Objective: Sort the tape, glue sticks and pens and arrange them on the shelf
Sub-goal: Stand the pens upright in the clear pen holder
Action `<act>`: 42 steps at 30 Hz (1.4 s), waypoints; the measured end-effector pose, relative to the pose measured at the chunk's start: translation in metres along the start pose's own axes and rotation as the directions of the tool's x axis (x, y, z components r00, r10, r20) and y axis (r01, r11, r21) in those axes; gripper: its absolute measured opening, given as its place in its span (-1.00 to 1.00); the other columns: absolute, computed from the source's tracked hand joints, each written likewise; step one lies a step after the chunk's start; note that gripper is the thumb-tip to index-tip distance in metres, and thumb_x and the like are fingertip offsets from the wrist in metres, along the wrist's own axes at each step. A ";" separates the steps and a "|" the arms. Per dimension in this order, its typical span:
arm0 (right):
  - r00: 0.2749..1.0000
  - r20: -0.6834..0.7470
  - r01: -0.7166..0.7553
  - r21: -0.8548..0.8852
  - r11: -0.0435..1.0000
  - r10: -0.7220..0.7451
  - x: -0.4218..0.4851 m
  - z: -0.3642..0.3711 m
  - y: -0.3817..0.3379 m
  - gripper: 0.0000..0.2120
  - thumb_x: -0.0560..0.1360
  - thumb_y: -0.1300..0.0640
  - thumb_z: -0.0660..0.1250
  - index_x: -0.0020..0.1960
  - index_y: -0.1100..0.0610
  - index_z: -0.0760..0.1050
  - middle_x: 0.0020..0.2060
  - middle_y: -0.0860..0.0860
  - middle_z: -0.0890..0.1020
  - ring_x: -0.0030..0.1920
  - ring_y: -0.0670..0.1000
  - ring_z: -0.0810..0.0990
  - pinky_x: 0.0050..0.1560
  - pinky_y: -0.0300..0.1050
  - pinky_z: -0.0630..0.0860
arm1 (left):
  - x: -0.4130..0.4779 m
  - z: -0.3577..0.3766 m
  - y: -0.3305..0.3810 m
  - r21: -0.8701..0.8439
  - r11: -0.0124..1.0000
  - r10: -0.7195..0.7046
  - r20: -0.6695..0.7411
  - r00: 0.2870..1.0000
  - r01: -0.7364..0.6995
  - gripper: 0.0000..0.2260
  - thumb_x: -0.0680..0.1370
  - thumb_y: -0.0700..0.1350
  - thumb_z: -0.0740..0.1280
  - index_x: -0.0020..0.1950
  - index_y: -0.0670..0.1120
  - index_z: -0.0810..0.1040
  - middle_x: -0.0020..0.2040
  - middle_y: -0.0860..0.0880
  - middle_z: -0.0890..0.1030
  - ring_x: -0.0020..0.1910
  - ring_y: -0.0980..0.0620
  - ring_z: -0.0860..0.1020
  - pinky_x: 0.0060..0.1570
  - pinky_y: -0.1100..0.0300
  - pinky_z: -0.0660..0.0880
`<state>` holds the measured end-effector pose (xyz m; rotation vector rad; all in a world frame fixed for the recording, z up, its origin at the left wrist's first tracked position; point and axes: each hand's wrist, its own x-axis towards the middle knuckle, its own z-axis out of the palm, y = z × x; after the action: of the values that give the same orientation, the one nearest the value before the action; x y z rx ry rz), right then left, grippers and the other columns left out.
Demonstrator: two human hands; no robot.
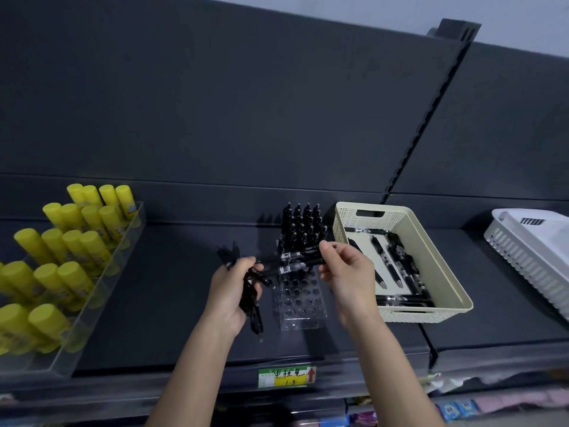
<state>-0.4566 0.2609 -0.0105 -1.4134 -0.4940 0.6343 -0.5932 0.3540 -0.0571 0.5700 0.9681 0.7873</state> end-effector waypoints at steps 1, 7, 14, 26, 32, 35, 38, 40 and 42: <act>1.000 -0.014 0.023 -0.030 0.999 -0.024 -0.001 0.000 0.000 -0.87 0.51 0.17 0.36 -0.19 0.19 0.57 -0.48 -0.02 0.47 -0.48 -0.13 0.40 -0.45 -0.33 0.40 | 0.001 -0.002 0.000 -0.057 0.998 -0.041 -0.027 0.999 0.040 -0.95 0.52 -0.24 0.33 -0.13 -0.18 0.50 -0.28 -0.07 0.60 -0.45 0.11 0.47 -0.59 0.33 0.37; 0.999 -0.032 -0.015 0.081 0.997 0.018 0.007 -0.006 0.001 -0.70 0.51 0.17 0.36 -0.39 0.10 0.47 -0.56 -0.04 0.39 -0.57 -0.15 0.29 -0.58 -0.36 0.25 | 0.007 -0.015 -0.004 0.085 0.996 -0.005 -0.044 0.999 0.009 -0.88 0.47 -0.21 0.35 -0.25 -0.10 0.47 -0.37 0.00 0.48 -0.47 0.09 0.41 -0.56 0.27 0.34; 0.998 0.068 -0.007 -0.069 0.998 0.011 0.025 -0.008 -0.005 -0.66 0.46 0.11 0.42 -0.45 0.06 0.42 -0.46 0.06 0.41 -0.47 -0.08 0.28 -0.46 -0.25 0.25 | 0.002 -0.012 -0.004 0.315 0.941 0.086 0.141 0.986 -0.127 -0.78 0.39 -0.06 0.51 -0.02 -0.07 0.61 -0.06 -0.08 0.69 -0.07 -0.08 0.63 -0.14 0.02 0.52; 0.993 0.075 -0.100 0.059 0.993 0.096 0.027 -0.021 -0.010 -0.91 0.42 0.24 0.44 -0.23 0.18 0.55 -0.37 0.07 0.47 -0.45 -0.11 0.36 -0.43 -0.30 0.36 | -0.001 -0.012 -0.009 0.322 0.928 0.112 0.241 0.964 -0.188 -0.92 0.42 -0.05 0.47 -0.14 0.03 0.60 -0.26 0.07 0.66 -0.35 0.17 0.59 -0.39 0.27 0.44; 0.997 -0.002 0.079 -0.056 0.995 -0.079 0.036 -0.037 -0.025 -0.84 0.37 0.37 0.45 -0.24 0.16 0.53 -0.35 0.08 0.48 -0.39 -0.08 0.47 -0.39 -0.30 0.46 | 0.002 -0.025 -0.009 0.328 0.897 0.227 0.232 0.946 -0.296 -0.81 0.33 0.04 0.49 -0.13 0.04 0.59 -0.16 -0.02 0.68 -0.28 0.11 0.59 -0.34 0.26 0.46; 0.980 -0.066 0.167 -0.238 0.957 -0.188 0.039 -0.032 -0.020 -0.90 0.38 0.29 0.48 -0.23 0.20 0.55 -0.33 0.11 0.54 -0.32 0.00 0.46 -0.24 -0.08 0.48 | 0.004 -0.025 -0.012 0.327 0.894 0.235 0.237 0.943 -0.306 -0.84 0.29 0.06 0.50 -0.17 0.13 0.63 -0.16 0.09 0.68 -0.13 0.12 0.65 -0.10 0.17 0.49; 0.959 -0.077 0.221 -0.401 0.889 -0.273 0.041 -0.026 -0.014 -0.88 0.38 0.22 0.49 -0.26 0.10 0.57 -0.37 0.02 0.60 -0.34 -0.01 0.53 -0.16 -0.01 0.53 | 0.005 -0.025 -0.014 0.304 0.900 0.250 0.224 0.942 -0.311 -0.80 0.28 0.05 0.52 -0.16 0.08 0.62 -0.18 0.08 0.67 -0.11 0.06 0.64 -0.02 0.11 0.51; 0.955 -0.046 0.241 -0.464 0.853 -0.295 0.042 -0.022 -0.010 -0.88 0.38 0.21 0.48 -0.25 0.06 0.56 -0.36 -0.03 0.62 -0.31 -0.02 0.57 -0.13 -0.02 0.57 | 0.004 -0.025 -0.013 0.285 0.906 0.260 0.207 0.943 -0.312 -0.74 0.27 0.04 0.53 -0.12 0.03 0.60 -0.18 0.07 0.66 -0.09 0.03 0.62 0.02 0.08 0.51; 0.951 -0.039 0.251 -0.476 0.843 -0.306 0.041 -0.019 -0.008 -0.89 0.39 0.22 0.48 -0.22 0.07 0.57 -0.35 -0.03 0.62 -0.30 -0.02 0.58 -0.10 -0.01 0.58 | 0.003 -0.025 -0.013 0.280 0.908 0.267 0.189 0.945 -0.312 -0.71 0.26 0.03 0.53 -0.09 0.00 0.59 -0.18 0.07 0.65 -0.08 0.02 0.61 0.03 0.07 0.51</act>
<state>-0.4126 0.2736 -0.0070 -1.7763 -0.7824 0.1947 -0.6099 0.3511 -0.0797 1.0482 0.8847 0.8503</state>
